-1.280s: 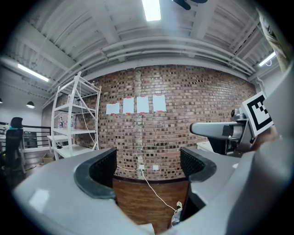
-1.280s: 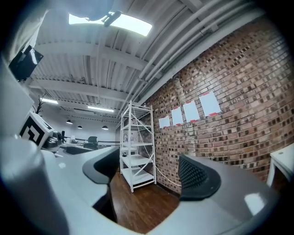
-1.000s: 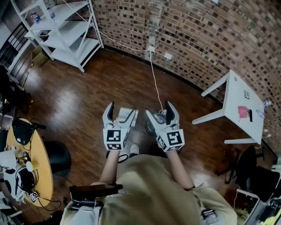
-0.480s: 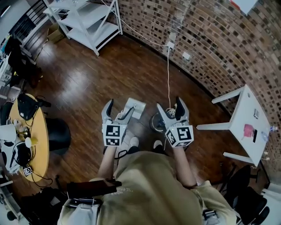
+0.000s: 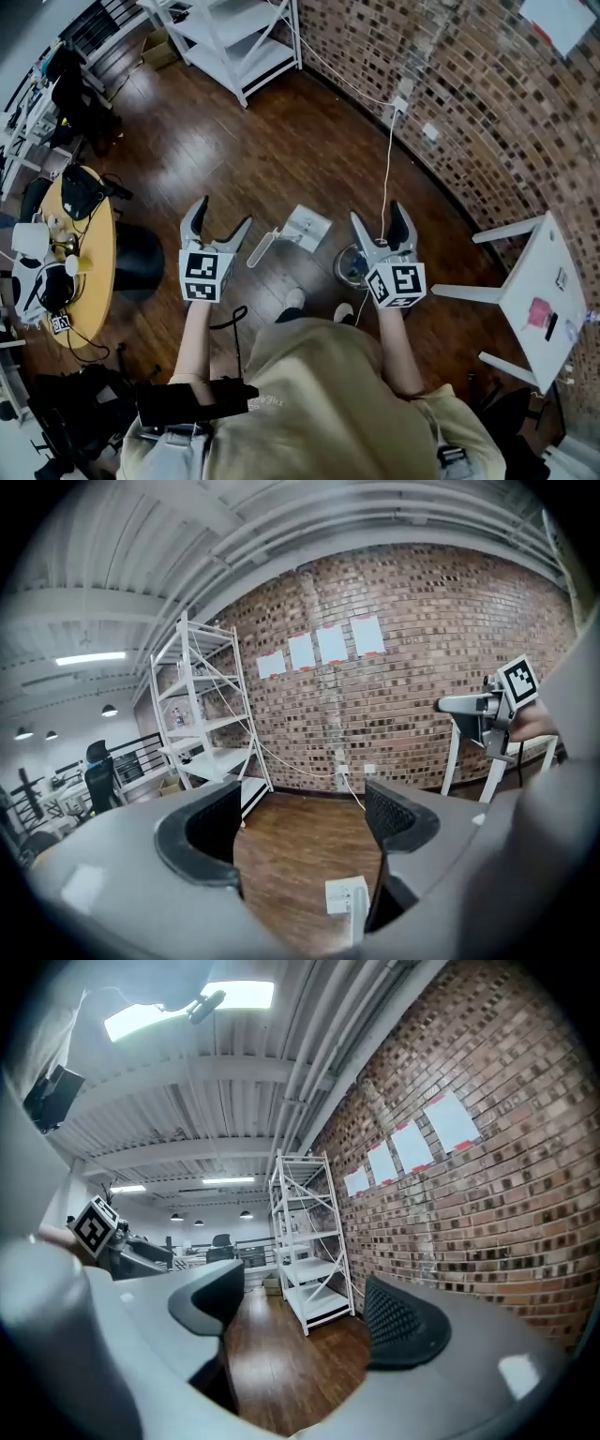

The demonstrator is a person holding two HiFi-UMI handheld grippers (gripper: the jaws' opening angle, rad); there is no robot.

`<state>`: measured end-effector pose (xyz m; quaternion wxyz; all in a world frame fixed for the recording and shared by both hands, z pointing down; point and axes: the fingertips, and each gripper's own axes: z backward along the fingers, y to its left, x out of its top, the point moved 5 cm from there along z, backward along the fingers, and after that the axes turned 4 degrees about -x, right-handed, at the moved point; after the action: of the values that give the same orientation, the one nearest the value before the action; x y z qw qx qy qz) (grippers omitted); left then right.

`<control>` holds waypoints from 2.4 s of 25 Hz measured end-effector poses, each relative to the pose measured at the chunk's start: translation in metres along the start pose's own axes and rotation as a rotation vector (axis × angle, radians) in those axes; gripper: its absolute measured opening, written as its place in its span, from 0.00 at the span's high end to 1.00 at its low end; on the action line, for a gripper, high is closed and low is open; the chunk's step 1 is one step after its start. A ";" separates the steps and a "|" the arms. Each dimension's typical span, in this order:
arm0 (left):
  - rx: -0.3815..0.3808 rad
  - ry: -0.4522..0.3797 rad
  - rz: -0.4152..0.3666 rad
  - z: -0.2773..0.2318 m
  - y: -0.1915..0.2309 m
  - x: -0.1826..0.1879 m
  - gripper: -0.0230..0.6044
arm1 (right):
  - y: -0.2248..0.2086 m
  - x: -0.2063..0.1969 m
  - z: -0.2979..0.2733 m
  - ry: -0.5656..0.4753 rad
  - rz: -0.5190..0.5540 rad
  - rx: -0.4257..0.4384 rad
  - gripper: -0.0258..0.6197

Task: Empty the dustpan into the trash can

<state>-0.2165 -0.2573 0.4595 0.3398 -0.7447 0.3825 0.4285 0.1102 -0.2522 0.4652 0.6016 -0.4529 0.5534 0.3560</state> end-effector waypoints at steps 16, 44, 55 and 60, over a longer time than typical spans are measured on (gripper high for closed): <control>-0.148 0.289 -0.222 0.105 0.036 -0.015 0.31 | 0.002 -0.006 0.003 0.009 -0.068 0.101 0.36; -0.650 0.551 -0.476 0.013 -0.015 -0.150 0.26 | -0.012 -0.021 0.034 0.055 -0.120 -0.008 0.37; -0.670 0.586 -0.316 -0.038 -0.041 -0.196 0.25 | -0.022 -0.029 0.046 0.079 -0.135 -0.080 0.37; -0.619 0.619 -0.198 -0.057 -0.049 -0.214 0.25 | -0.025 -0.032 0.053 0.093 -0.134 -0.106 0.37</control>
<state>-0.2256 -0.2215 0.6832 0.0096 -0.9375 0.2467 0.2450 0.1469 -0.2086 0.4993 0.5731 -0.5362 0.5293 0.3223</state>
